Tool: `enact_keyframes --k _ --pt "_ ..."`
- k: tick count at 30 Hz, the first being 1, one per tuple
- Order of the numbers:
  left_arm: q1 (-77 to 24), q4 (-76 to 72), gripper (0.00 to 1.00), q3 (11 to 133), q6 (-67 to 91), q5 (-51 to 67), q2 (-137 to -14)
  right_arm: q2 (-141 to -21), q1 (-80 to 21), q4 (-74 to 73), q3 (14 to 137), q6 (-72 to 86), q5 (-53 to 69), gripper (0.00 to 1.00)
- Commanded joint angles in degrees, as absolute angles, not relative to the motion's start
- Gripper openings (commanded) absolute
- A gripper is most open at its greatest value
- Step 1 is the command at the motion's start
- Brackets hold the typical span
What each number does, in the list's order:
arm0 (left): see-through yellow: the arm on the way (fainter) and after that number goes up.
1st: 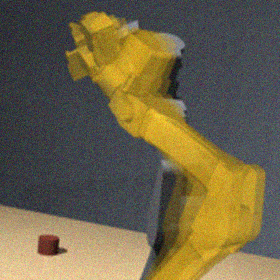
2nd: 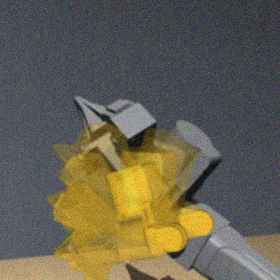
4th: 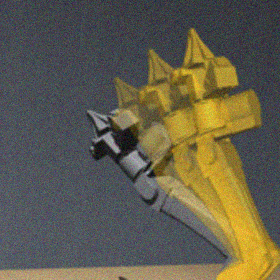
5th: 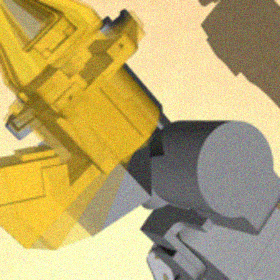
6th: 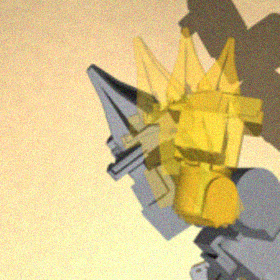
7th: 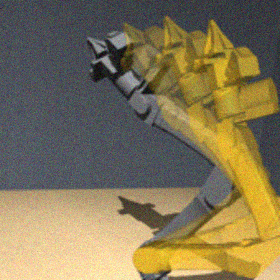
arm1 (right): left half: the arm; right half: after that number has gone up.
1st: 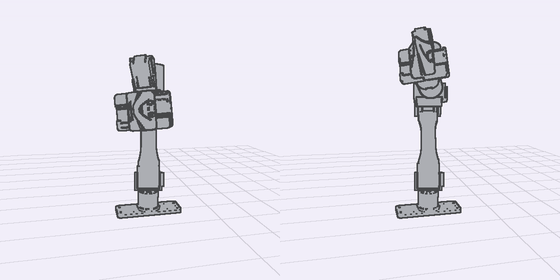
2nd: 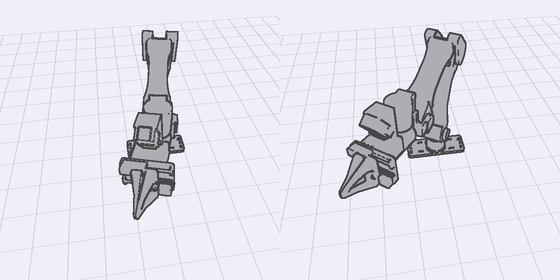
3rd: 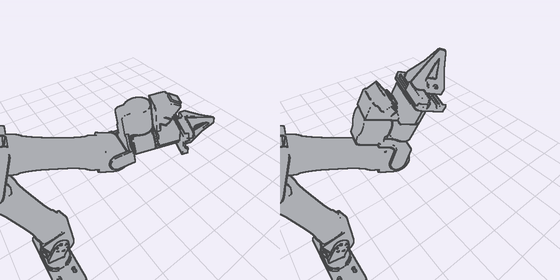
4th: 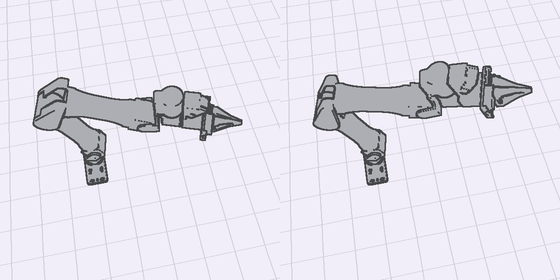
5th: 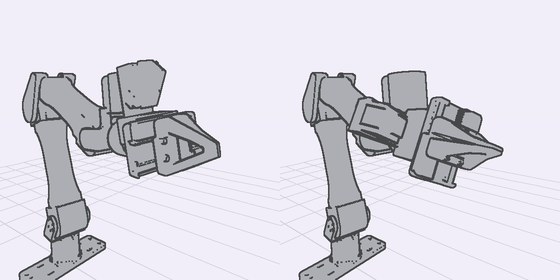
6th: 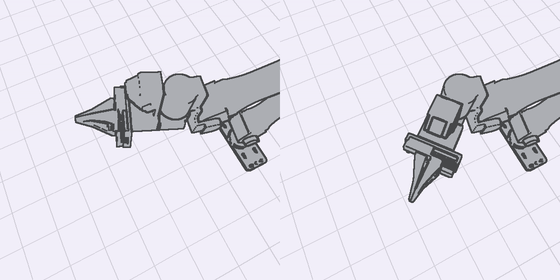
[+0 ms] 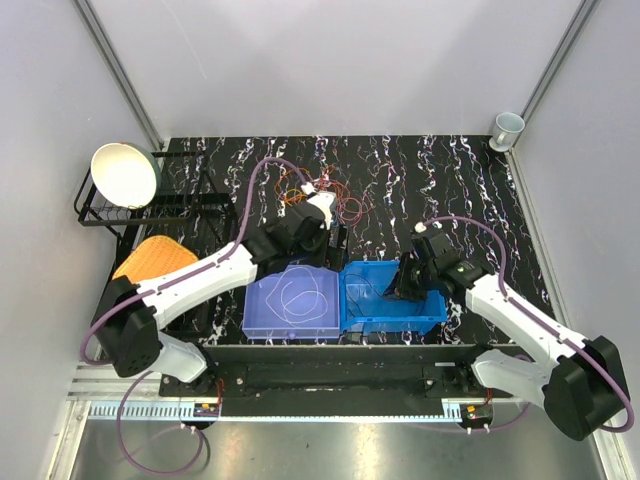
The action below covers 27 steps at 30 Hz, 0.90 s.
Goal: Untangle the cables
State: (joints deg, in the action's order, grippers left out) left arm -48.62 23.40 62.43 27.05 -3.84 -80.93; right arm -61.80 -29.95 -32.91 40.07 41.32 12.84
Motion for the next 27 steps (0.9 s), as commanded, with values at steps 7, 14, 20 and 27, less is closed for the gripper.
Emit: enact_keyframes --k 7,14,20,27 --pt "-51.33 19.69 0.92 65.39 27.42 -3.43 -84.99 -61.17 -30.23 -42.88 42.53 40.61 -2.17 0.07" --pt "-51.94 20.83 0.92 64.69 27.25 -4.66 -84.55 -59.86 -30.23 -46.93 47.1 41.4 -4.92 0.11" --pt "-51.94 24.07 0.92 66.52 25.93 -10.89 -83.41 -58.98 -30.15 -50.09 55.97 38.94 -3.26 0.35" --pt "-50.89 27.77 0.94 71.27 24.35 -16.86 -84.37 -59.59 -30.23 -52.65 65.91 36.74 -2.02 0.5"
